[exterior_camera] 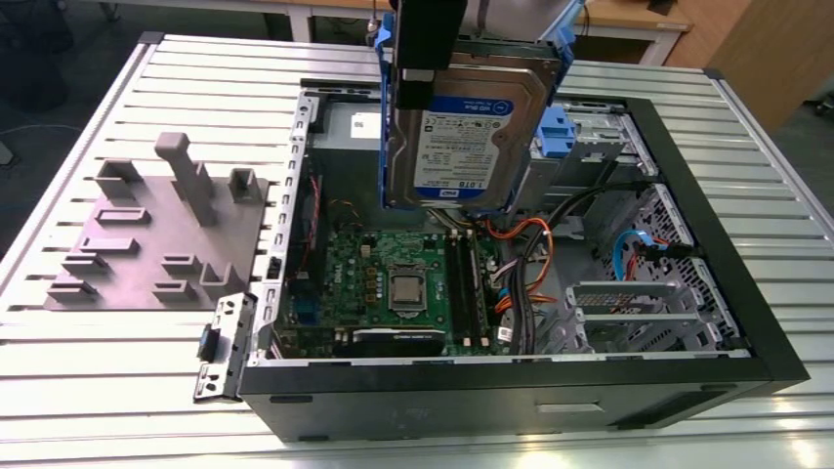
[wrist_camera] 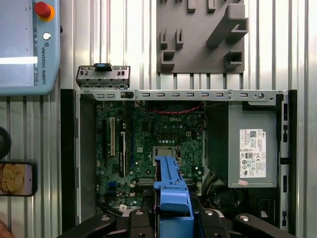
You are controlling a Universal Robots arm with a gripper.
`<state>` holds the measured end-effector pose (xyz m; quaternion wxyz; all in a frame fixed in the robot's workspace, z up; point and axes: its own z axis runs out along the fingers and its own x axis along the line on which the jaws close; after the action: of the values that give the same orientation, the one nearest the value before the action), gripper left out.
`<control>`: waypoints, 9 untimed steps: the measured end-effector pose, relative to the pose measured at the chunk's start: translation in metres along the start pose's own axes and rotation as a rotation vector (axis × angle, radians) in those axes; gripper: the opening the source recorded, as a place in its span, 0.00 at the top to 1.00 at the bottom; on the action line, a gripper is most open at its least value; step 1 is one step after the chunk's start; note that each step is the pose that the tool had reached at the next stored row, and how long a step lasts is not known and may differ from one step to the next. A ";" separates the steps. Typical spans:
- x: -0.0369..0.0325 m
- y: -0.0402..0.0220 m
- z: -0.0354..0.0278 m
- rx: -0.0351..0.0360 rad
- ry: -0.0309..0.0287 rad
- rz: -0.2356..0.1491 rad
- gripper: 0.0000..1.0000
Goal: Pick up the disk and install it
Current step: 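Insert the disk into the insertion slot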
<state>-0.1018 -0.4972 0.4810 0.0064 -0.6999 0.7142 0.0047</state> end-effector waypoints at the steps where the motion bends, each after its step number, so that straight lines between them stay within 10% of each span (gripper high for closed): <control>1: 0.0000 -0.0006 0.0001 0.0000 -0.0001 0.000 0.63; 9: -0.0003 -0.0125 0.0006 0.0000 0.0000 0.000 0.63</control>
<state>-0.0894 -0.4972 0.4805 0.0064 -0.6999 0.7142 0.0047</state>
